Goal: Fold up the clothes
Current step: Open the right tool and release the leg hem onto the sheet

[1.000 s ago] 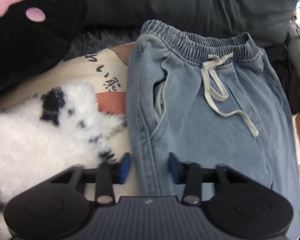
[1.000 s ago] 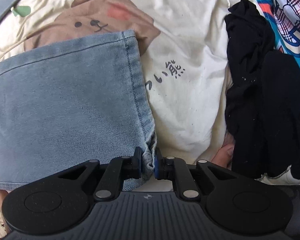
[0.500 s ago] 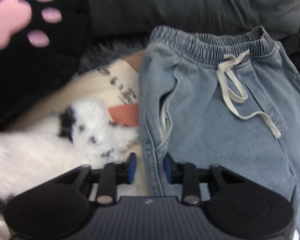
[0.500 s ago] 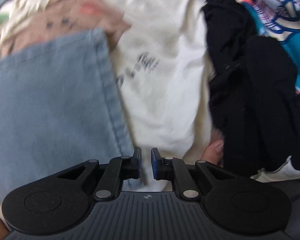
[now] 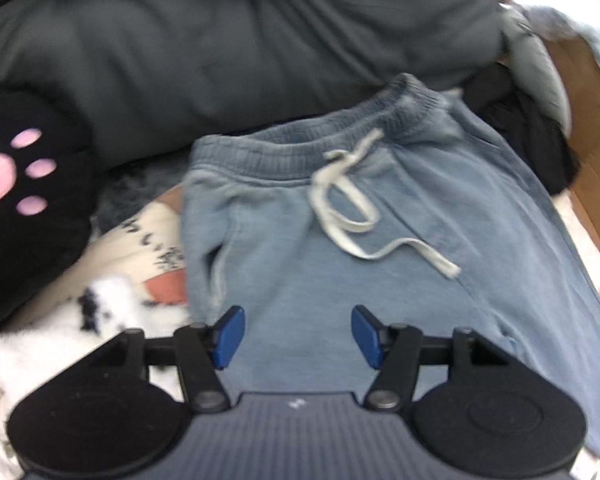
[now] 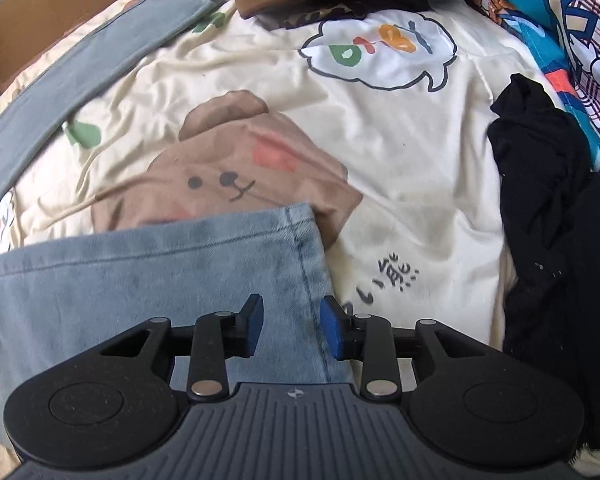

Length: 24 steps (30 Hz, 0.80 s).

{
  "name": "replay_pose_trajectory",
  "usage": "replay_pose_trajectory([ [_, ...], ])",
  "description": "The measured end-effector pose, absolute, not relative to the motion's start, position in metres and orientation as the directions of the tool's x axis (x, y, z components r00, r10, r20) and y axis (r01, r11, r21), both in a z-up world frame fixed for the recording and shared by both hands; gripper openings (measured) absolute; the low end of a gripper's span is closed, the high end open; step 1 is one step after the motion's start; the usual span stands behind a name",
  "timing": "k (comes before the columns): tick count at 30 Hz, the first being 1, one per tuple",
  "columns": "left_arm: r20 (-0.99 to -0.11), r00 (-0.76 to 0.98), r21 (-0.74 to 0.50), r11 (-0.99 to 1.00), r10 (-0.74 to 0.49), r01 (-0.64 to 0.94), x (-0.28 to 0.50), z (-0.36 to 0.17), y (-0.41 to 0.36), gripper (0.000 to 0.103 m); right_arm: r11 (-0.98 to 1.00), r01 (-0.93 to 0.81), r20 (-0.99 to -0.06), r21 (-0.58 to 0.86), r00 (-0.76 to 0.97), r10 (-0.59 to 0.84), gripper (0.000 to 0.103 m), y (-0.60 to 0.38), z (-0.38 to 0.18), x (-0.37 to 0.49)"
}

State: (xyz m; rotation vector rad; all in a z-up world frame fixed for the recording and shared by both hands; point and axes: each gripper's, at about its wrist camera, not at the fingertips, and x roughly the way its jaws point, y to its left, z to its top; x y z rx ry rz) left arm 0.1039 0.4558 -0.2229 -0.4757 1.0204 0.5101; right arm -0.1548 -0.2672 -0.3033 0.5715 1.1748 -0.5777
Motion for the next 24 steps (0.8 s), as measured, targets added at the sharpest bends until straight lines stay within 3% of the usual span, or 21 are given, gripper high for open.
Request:
replay_pose_trajectory([
  [5,-0.883,0.456,-0.16,0.846,0.107,-0.508,0.123,-0.22,0.422,0.061,0.74,0.66,-0.945,0.13,0.309,-0.109,0.05,-0.276,-0.309,-0.146],
  [15,-0.904,0.424,-0.171,0.951,-0.048,-0.257,0.169,-0.252,0.339,0.059,0.766,0.629,-0.947,0.132,0.308,-0.089,0.05,-0.286,-0.328,-0.139],
  [20,-0.923,0.375,-0.145,0.98,-0.083,-0.139,0.188,-0.277,0.3,0.051,0.766,0.628,-0.941,0.136,0.325,-0.1,0.05,-0.293,-0.329,-0.135],
  [24,-0.924,0.365,-0.143,0.988,-0.112,-0.06,0.197,-0.284,0.278,0.05,0.796,0.59,-0.944,0.138,0.32,-0.073,0.051,-0.292,-0.332,-0.123],
])
